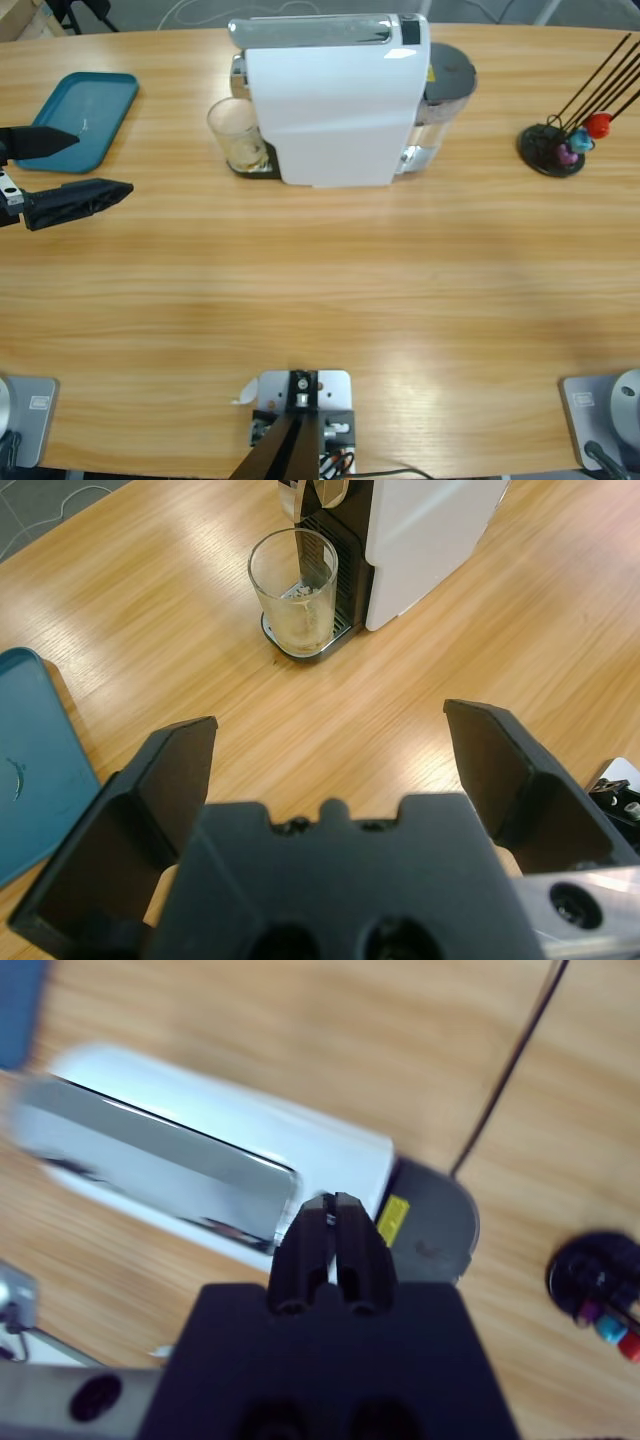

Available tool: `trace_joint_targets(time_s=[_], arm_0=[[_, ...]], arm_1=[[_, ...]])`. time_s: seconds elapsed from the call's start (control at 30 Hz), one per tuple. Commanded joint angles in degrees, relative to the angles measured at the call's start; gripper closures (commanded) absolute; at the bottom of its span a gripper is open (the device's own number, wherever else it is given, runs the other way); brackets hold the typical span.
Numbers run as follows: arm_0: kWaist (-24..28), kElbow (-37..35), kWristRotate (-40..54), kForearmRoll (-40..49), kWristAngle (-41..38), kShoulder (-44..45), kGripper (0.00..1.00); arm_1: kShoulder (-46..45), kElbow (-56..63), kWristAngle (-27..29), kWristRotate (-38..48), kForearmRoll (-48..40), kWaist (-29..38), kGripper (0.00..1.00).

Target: Pour coffee

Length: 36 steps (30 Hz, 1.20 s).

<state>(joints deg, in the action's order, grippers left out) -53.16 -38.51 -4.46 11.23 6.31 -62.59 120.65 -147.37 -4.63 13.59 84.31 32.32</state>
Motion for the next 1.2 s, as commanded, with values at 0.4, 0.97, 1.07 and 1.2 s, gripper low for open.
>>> trace_joint_targets(time_s=[0.4, 0.97, 1.07, 1.2], arm_0=[[0.34, 0.19, -0.64, -1.21, -0.42, 0.63, 0.000], [0.34, 0.10, -0.64, -1.21, -0.49, 1.02, 0.000], [0.34, 0.33, -0.64, -1.14, -0.42, 1.97, 0.000], [0.34, -0.57, -0.64, -1.12, -0.42, 3.58, 0.000]], arm_1=[[-14.00, 17.29, -0.21, -1.03, 0.15, 4.33, 0.000], [-11.71, 13.72, 0.93, -1.06, 0.24, 4.33, 0.000], [-14.56, 14.90, 4.54, -1.82, 0.52, 5.32, 0.000], [-22.00, 24.41, 7.47, -1.82, 0.40, 8.10, 0.000]])
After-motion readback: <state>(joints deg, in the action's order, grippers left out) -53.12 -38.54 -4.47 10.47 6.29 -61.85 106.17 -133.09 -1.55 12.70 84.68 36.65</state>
